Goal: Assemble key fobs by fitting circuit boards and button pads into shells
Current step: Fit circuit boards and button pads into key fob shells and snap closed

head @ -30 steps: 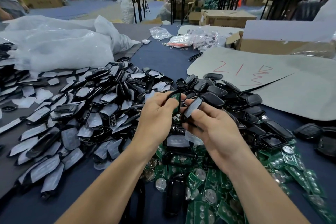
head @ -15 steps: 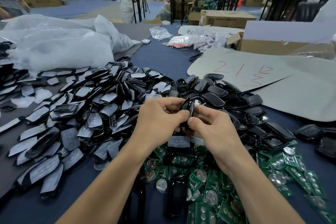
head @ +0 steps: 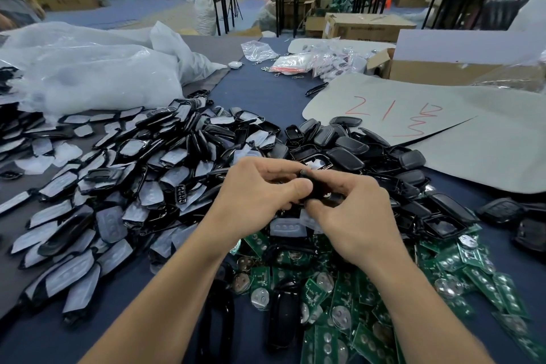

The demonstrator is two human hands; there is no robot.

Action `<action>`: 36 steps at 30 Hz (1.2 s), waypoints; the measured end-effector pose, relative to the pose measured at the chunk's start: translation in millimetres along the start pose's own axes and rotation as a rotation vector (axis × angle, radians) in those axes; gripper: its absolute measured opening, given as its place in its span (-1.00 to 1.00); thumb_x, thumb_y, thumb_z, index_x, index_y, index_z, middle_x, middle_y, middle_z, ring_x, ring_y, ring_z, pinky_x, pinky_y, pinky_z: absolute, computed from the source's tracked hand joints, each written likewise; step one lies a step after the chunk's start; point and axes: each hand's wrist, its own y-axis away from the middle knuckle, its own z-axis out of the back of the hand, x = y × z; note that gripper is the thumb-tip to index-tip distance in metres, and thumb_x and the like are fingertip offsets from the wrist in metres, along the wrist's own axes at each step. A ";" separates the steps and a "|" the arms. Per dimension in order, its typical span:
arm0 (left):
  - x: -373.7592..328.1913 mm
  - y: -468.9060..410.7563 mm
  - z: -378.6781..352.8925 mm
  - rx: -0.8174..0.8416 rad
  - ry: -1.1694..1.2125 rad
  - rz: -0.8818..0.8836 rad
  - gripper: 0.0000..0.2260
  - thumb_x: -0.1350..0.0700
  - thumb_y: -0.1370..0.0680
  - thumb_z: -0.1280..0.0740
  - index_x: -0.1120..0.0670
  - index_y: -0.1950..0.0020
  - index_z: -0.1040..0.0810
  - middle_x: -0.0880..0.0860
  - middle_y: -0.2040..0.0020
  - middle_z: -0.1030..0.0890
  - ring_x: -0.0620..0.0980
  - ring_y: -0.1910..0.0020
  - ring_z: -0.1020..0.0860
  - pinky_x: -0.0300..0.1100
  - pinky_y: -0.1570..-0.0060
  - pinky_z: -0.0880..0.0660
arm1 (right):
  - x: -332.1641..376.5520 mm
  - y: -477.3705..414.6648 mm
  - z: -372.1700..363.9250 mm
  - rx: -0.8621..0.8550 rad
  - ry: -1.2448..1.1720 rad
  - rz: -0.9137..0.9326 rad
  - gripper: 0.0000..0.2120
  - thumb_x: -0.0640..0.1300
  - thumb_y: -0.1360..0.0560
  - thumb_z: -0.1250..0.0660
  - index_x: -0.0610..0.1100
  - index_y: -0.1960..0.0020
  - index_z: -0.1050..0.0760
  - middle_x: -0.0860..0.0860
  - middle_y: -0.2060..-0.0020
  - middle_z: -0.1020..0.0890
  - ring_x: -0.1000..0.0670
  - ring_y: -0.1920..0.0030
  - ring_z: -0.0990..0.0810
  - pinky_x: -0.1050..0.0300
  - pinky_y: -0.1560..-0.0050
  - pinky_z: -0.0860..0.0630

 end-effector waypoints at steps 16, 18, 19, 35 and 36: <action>-3.4 -1.6 -3.6 -0.070 0.166 0.046 -0.75 0.32 -0.57 -0.45 -0.02 -0.02 -0.78 0.05 0.06 -0.78 0.00 0.03 -0.75 -0.20 0.08 -0.67 | -5.6 -7.7 0.0 -0.107 -0.329 -0.127 -0.69 -0.31 -0.43 -0.52 0.11 0.06 -0.76 0.05 0.20 -0.78 0.01 0.17 -0.77 0.05 0.04 -0.67; -2.9 -1.1 -4.4 -0.077 0.156 0.041 -0.78 0.29 -0.57 -0.46 -0.03 0.01 -0.78 0.05 0.08 -0.78 -0.02 0.04 -0.75 -0.21 0.08 -0.67 | -5.6 -7.2 0.8 -0.104 -0.352 -0.133 -0.70 -0.32 -0.41 -0.54 0.10 0.07 -0.76 0.05 0.20 -0.78 0.01 0.16 -0.77 0.09 0.07 -0.66; -3.1 -1.0 -4.4 -0.075 0.160 0.039 -0.77 0.29 -0.56 -0.47 -0.04 0.05 -0.79 0.05 0.09 -0.78 -0.02 0.05 -0.75 -0.21 0.09 -0.66 | -5.3 -7.1 1.6 -0.099 -0.359 -0.136 -0.69 -0.32 -0.41 -0.54 0.10 0.07 -0.77 0.04 0.20 -0.78 0.01 0.17 -0.77 0.11 0.08 -0.66; -0.2 0.9 -3.2 -0.032 -0.121 -0.130 -0.65 0.33 -0.50 -0.49 -0.17 0.10 -0.77 -0.13 0.16 -0.77 -0.18 0.14 -0.73 -0.36 0.07 -0.58 | 5.2 -1.1 1.7 -0.095 -0.100 -0.123 -0.69 -0.23 -0.39 -0.61 0.19 0.25 -0.68 0.31 0.33 -0.70 0.29 0.24 -0.70 0.47 0.20 -0.53; -0.5 1.0 -3.8 -0.067 -0.090 -0.104 -0.71 0.30 -0.49 -0.51 -0.13 0.10 -0.78 -0.10 0.17 -0.77 -0.16 0.16 -0.73 -0.34 0.11 -0.59 | 5.7 -0.9 0.4 -0.106 -0.129 -0.141 -0.71 -0.23 -0.40 -0.61 0.16 0.23 -0.69 0.27 0.32 -0.72 0.25 0.24 -0.71 0.42 0.20 -0.56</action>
